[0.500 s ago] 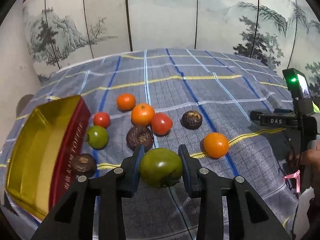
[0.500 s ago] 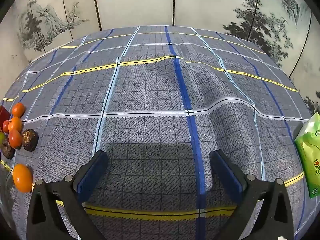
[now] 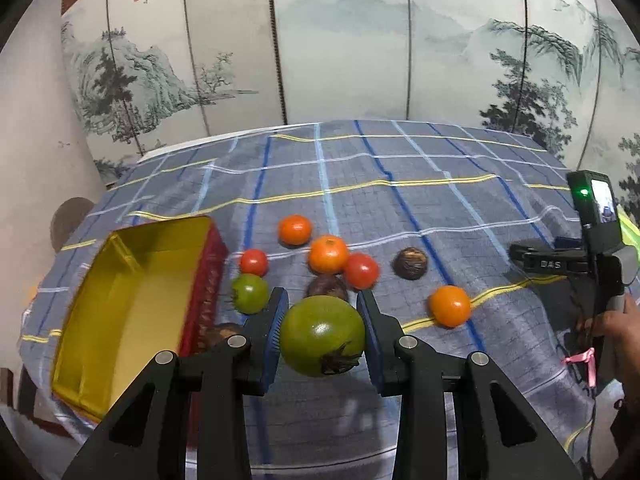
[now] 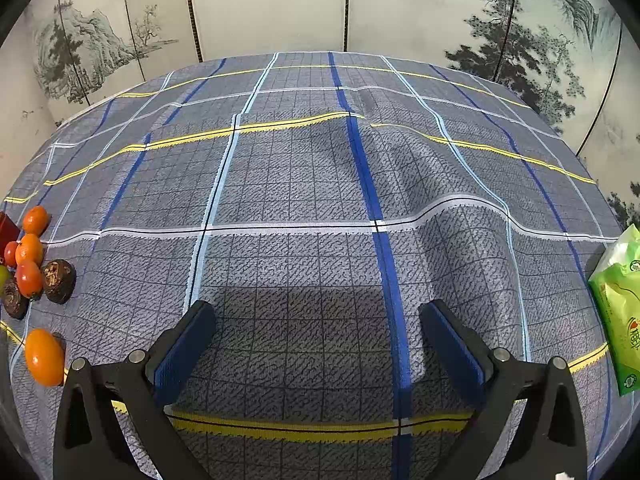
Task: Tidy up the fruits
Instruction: 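Carry the held green fruit with the left tool over the gold tin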
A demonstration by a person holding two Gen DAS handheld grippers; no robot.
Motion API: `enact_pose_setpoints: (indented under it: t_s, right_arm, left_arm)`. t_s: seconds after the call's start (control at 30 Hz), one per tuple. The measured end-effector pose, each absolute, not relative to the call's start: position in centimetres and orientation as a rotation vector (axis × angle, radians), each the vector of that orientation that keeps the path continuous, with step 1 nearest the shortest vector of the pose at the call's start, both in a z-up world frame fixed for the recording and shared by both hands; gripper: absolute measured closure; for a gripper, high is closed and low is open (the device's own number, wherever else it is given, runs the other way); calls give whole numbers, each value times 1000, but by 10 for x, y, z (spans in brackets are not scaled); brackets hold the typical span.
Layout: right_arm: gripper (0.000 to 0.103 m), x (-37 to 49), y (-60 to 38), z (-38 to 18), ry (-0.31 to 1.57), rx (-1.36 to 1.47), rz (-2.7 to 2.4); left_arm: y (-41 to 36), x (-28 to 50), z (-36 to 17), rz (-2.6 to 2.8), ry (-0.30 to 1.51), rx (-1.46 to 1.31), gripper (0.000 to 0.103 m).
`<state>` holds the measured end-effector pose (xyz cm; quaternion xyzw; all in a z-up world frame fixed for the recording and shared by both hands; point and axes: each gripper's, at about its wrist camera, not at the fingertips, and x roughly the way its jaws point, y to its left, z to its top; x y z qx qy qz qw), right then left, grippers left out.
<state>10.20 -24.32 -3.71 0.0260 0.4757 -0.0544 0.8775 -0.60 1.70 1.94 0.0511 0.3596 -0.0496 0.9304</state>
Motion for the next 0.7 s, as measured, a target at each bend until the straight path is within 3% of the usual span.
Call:
enact_pose_setpoints:
  t_s: [0.37, 0.7]
  right_arm:
    - [0, 106, -244, -38, 995, 54, -113]
    - [0, 104, -243, -38, 997, 54, -114]
  left_arm:
    - [106, 8, 42, 39, 750, 114, 66]
    - [162, 49, 24, 107, 820, 159, 66]
